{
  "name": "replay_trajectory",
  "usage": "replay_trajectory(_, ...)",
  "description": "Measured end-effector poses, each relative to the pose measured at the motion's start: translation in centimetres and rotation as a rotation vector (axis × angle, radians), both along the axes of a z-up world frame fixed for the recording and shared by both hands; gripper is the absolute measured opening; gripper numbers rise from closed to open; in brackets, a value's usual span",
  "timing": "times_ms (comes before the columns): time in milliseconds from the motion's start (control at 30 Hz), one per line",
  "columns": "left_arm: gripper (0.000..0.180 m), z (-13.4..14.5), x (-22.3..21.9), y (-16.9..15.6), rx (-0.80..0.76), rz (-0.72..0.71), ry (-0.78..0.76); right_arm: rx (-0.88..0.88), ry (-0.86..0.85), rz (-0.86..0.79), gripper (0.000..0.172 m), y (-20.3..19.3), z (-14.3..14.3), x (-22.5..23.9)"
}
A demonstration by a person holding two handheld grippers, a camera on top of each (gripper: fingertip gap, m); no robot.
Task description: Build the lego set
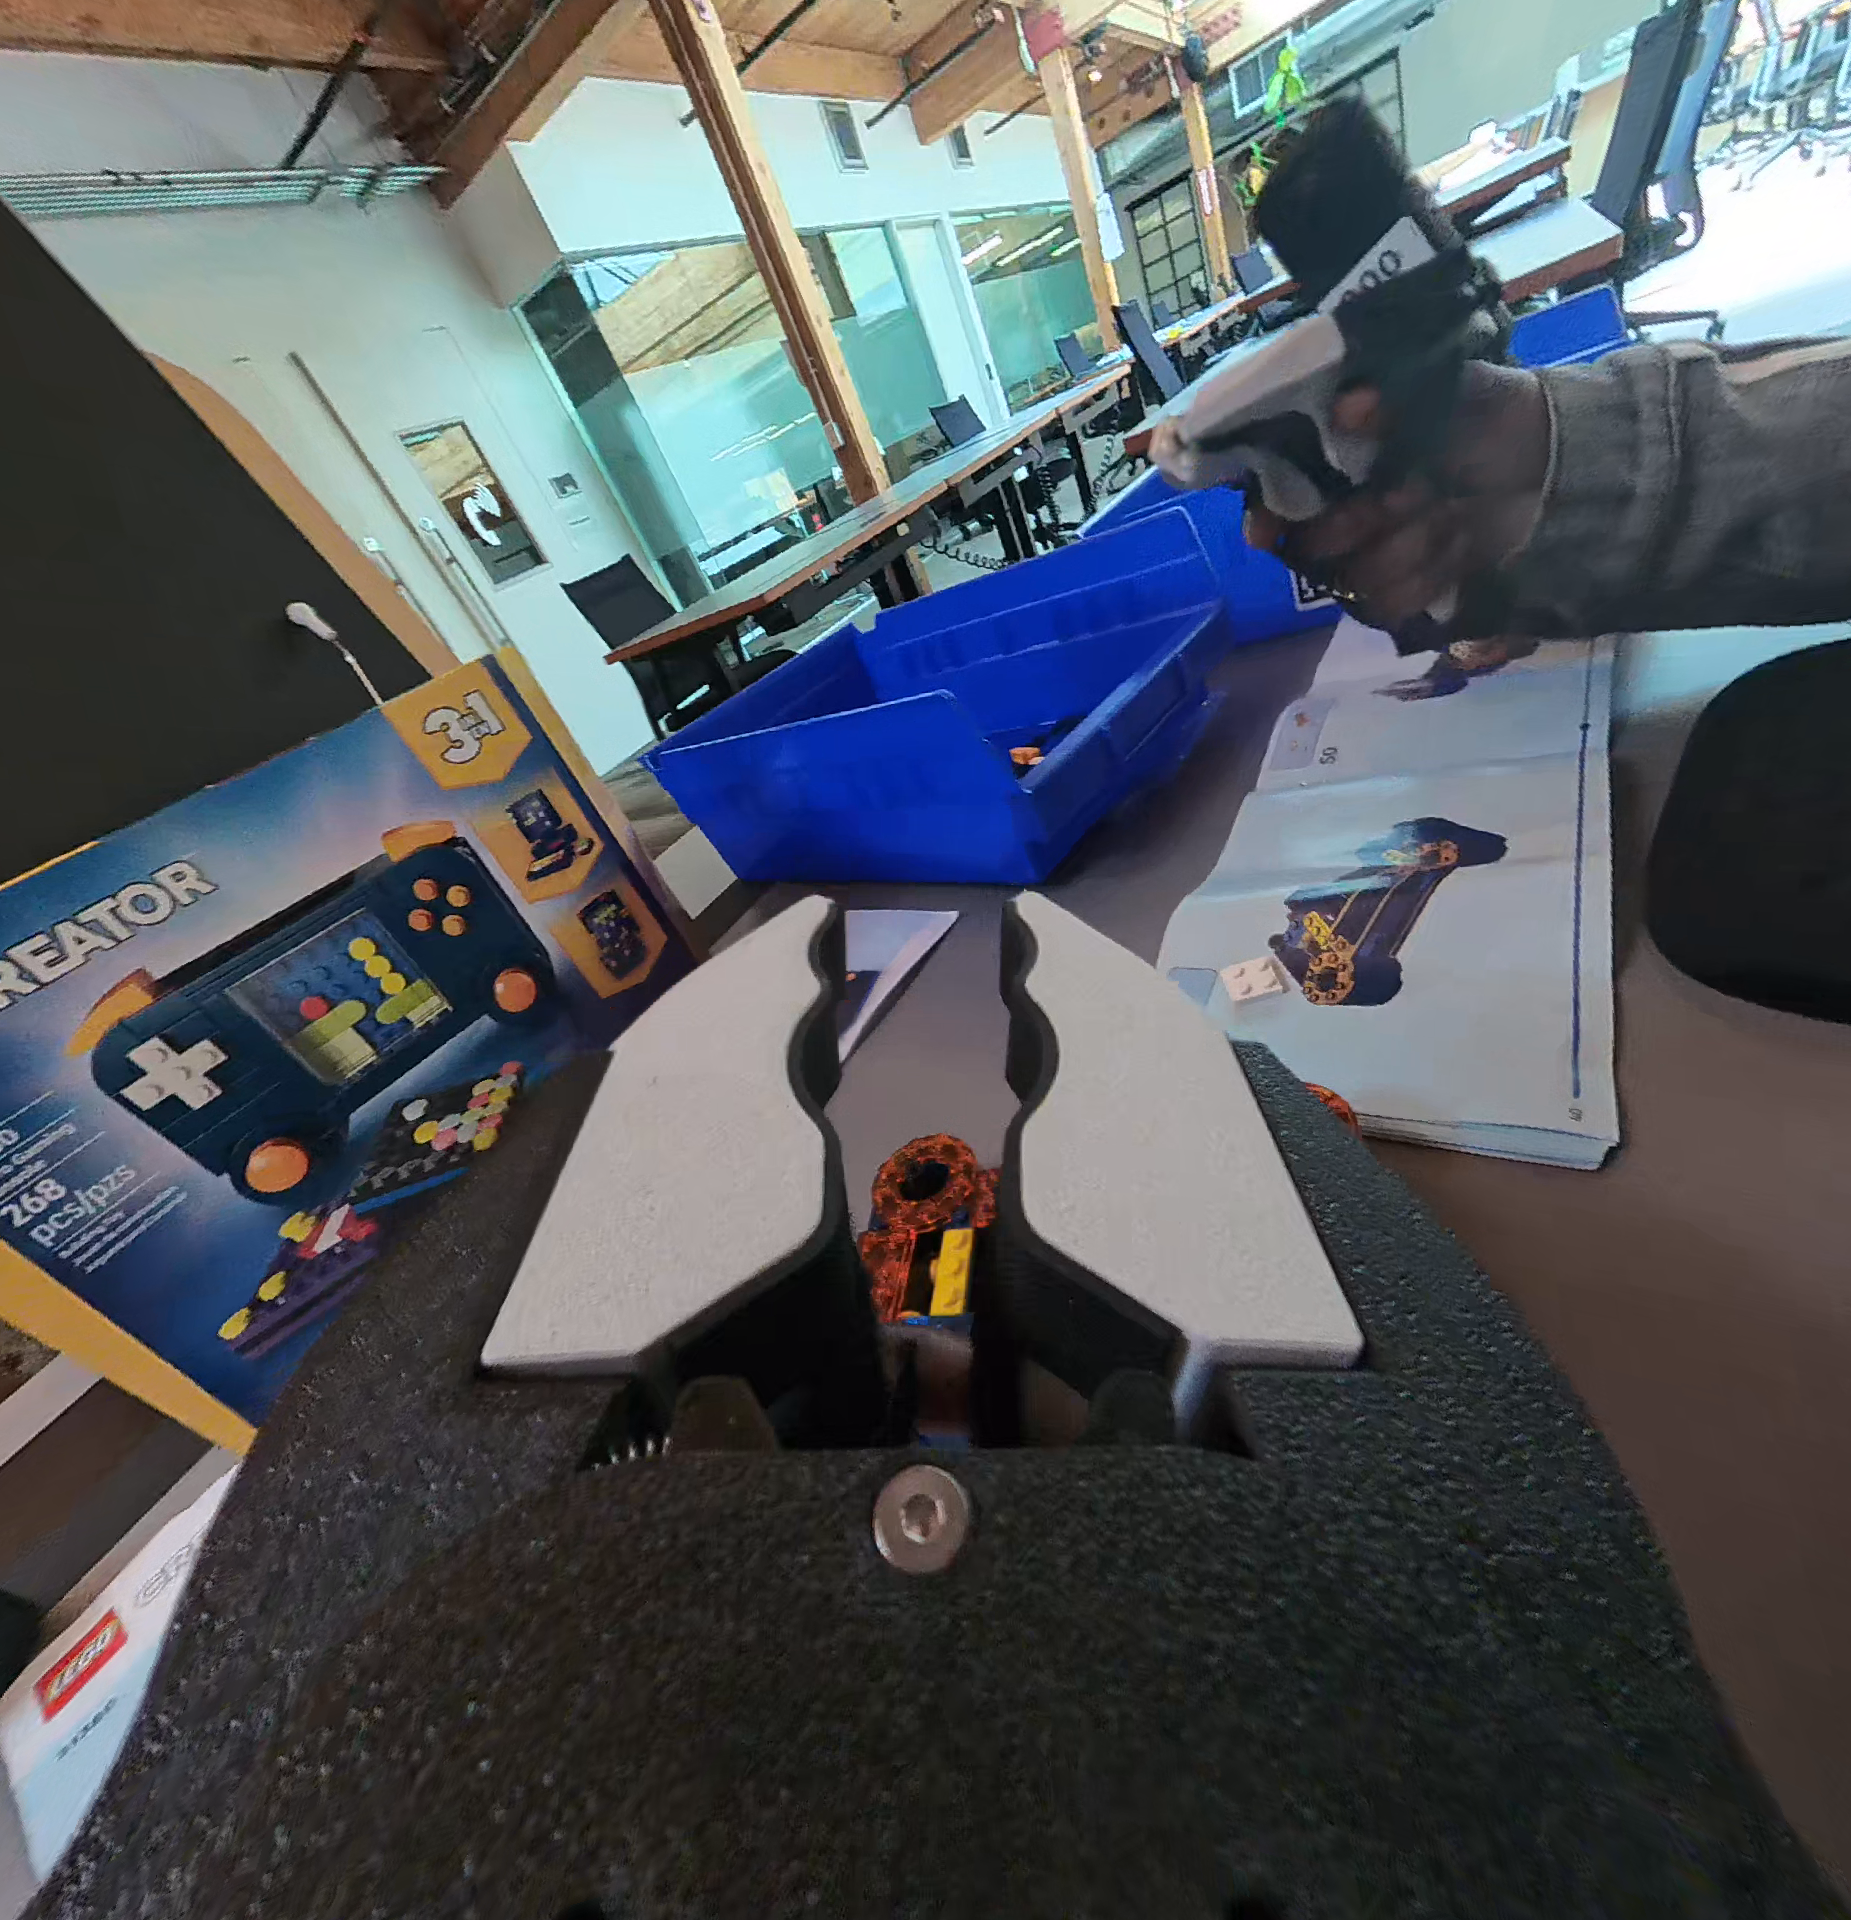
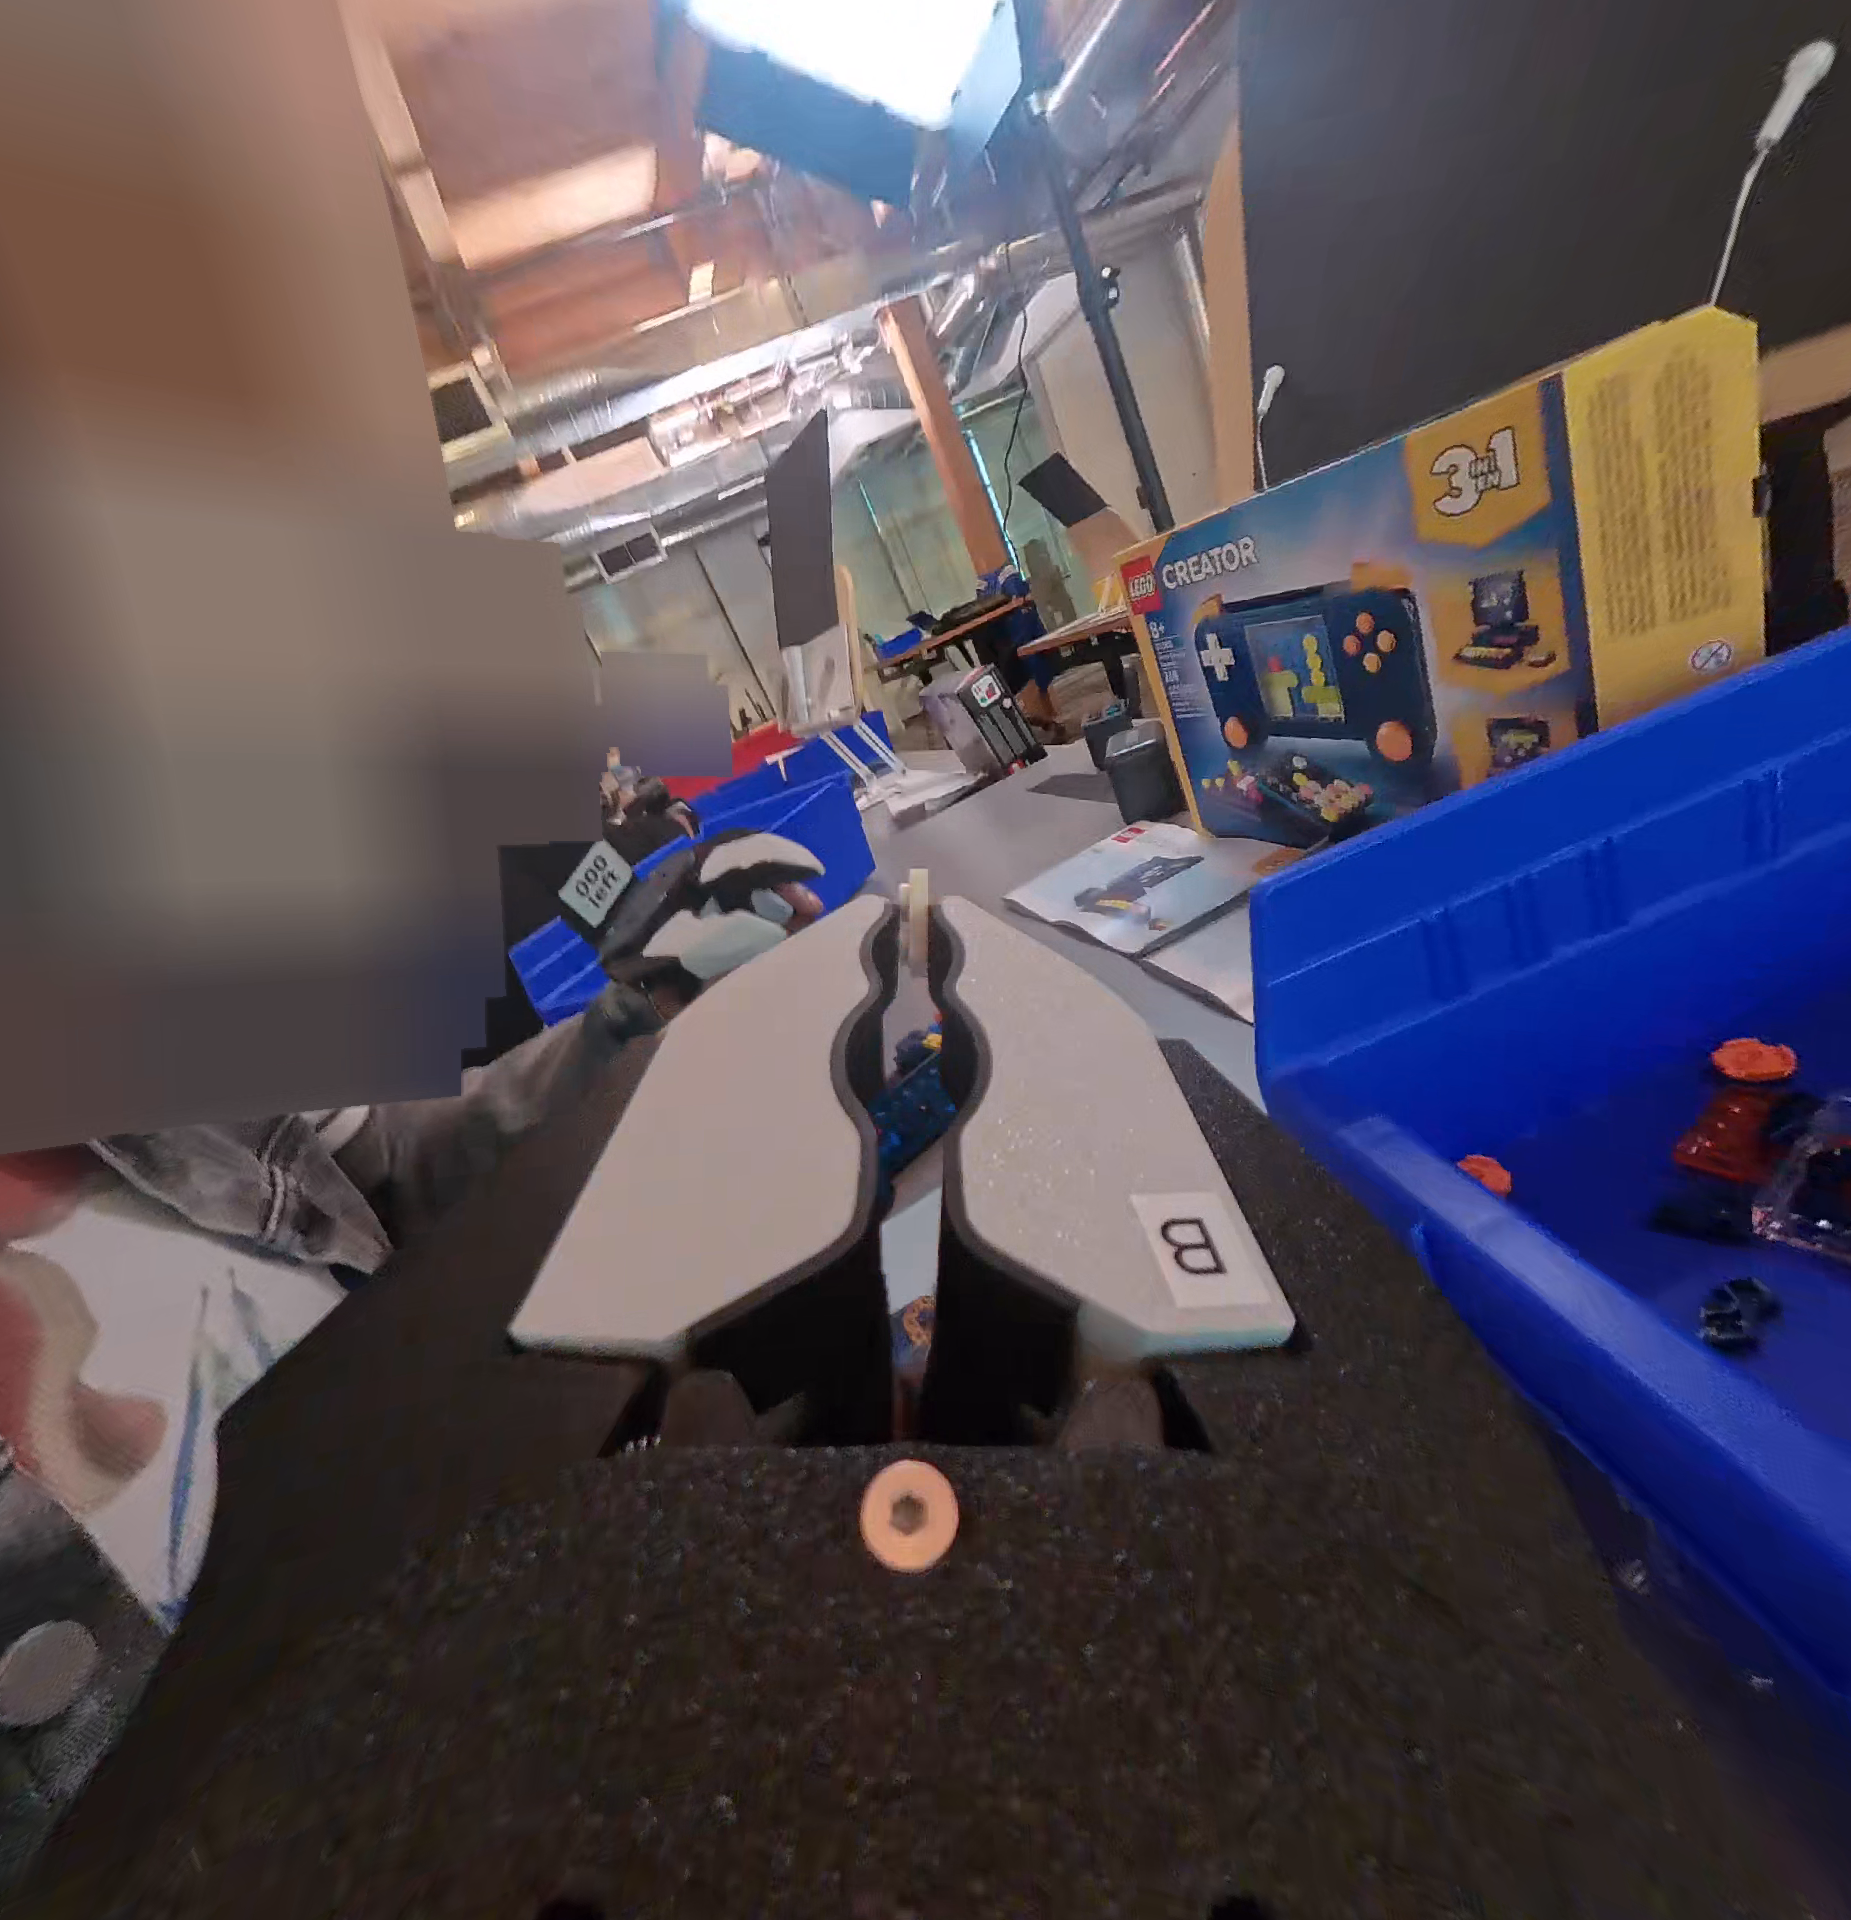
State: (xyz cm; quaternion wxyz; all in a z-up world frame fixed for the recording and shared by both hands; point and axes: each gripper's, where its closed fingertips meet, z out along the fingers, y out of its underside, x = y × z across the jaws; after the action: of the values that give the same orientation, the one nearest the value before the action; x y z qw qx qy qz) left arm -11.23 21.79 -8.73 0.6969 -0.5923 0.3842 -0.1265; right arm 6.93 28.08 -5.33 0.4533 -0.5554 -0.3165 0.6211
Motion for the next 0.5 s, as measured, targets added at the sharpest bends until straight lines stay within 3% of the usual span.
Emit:
replay_trajectory(167,0.031,-0.9,1.6,-0.4,-0.003,-0.036,0.079,-0.187,0.01,0.077,0.004,-0.1,-1.6,-1.6)
replay_trajectory(433,0.034,-2.7,3.7,-0.6,-0.043,-0.061,0.175,-0.244,-0.033,0.091,0.004,-0.2,-2.8,-2.5)
replay_trajectory(500,0.032,-2.3,4.0,-0.1,-0.043,-0.009,0.18,-0.279,-0.032,0.094,0.004,-0.3,-3.2,-3.0)
